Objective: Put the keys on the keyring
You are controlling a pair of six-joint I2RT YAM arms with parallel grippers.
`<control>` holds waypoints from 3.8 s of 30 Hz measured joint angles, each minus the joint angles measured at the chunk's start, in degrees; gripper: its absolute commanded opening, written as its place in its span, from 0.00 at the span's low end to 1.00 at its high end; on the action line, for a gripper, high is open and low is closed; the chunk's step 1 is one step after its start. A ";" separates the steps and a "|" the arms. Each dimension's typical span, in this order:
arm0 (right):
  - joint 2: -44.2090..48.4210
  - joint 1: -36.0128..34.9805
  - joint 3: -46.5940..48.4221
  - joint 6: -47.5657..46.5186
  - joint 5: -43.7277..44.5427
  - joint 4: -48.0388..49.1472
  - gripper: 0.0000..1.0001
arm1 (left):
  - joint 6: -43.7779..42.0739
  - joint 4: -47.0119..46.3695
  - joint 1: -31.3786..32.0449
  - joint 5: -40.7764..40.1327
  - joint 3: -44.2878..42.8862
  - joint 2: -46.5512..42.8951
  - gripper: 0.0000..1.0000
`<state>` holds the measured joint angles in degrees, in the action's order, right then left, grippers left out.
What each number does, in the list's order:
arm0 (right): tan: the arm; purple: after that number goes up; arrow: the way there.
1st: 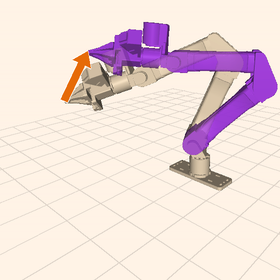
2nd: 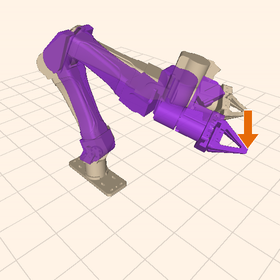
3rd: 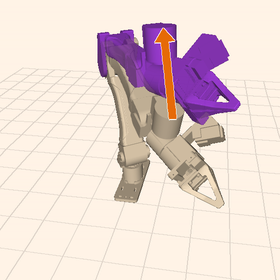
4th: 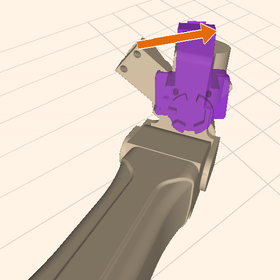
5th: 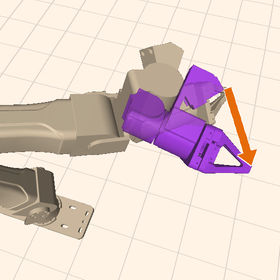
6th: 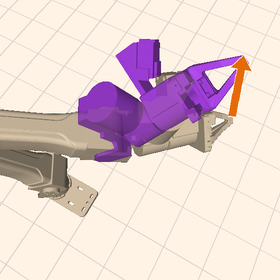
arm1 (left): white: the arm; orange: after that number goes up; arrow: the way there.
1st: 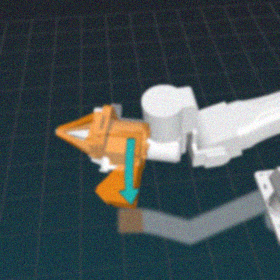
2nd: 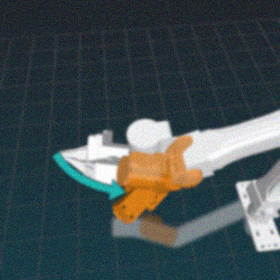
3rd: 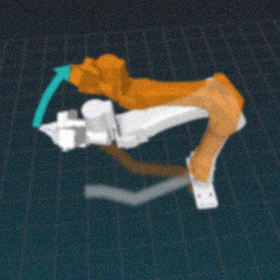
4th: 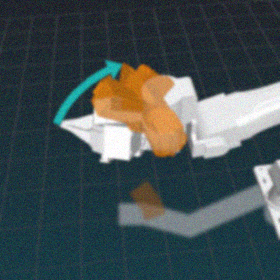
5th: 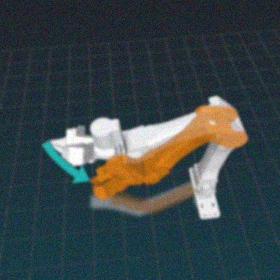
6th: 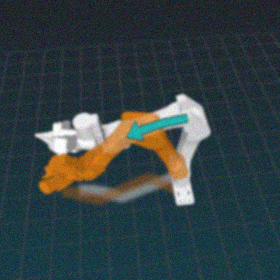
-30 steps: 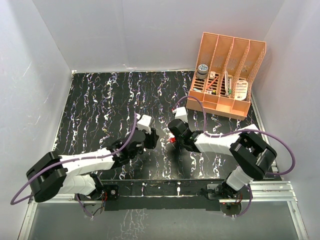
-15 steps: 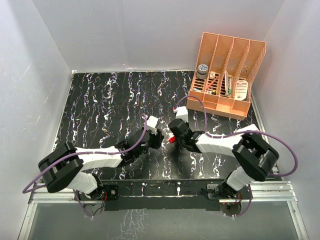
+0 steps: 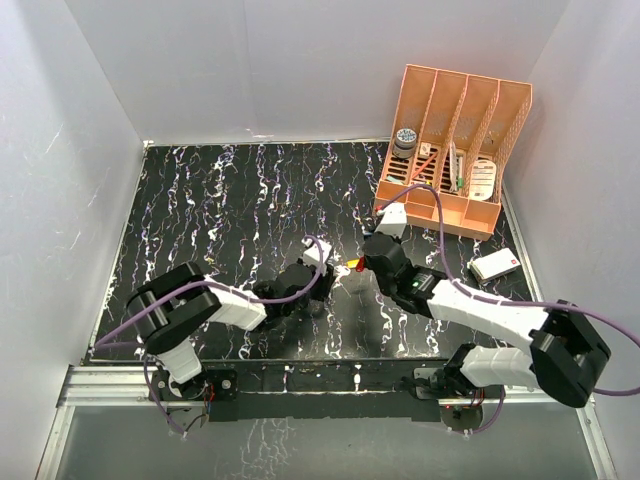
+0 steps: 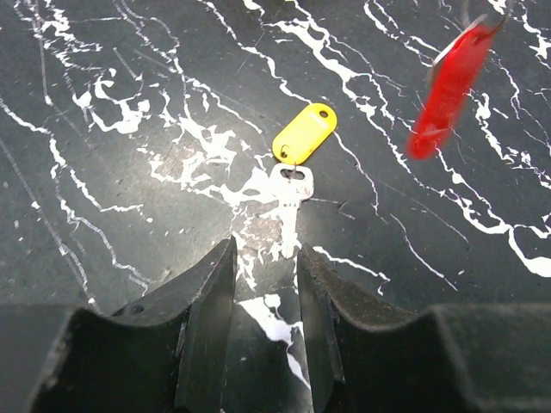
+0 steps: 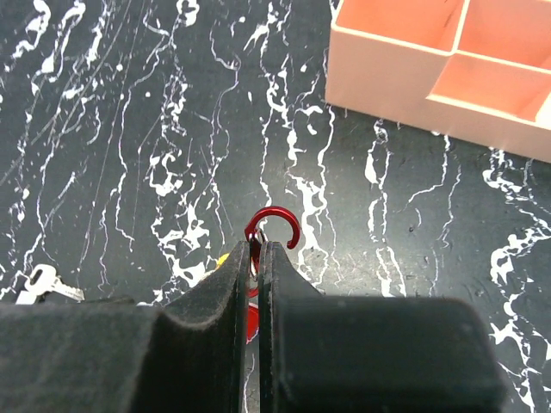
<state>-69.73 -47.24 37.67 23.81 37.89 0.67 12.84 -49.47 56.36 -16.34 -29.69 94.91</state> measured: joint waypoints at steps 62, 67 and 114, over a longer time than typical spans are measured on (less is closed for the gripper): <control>6.05 2.03 0.09 -1.44 -1.95 -6.88 0.00 | -12.57 -14.40 -2.67 4.63 -6.56 13.11 0.00; 5.14 2.03 0.61 -1.62 -5.14 -6.73 0.00 | -15.41 -12.74 -2.69 5.49 -6.19 5.95 0.00; -0.09 1.92 6.82 -1.68 -12.55 -5.64 0.00 | -23.76 -2.67 -2.86 14.27 -7.39 -6.93 0.00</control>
<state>-69.82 -45.32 44.49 22.13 25.34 -4.97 -10.92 -52.14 53.49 -2.07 -37.08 87.99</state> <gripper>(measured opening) 0.031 0.008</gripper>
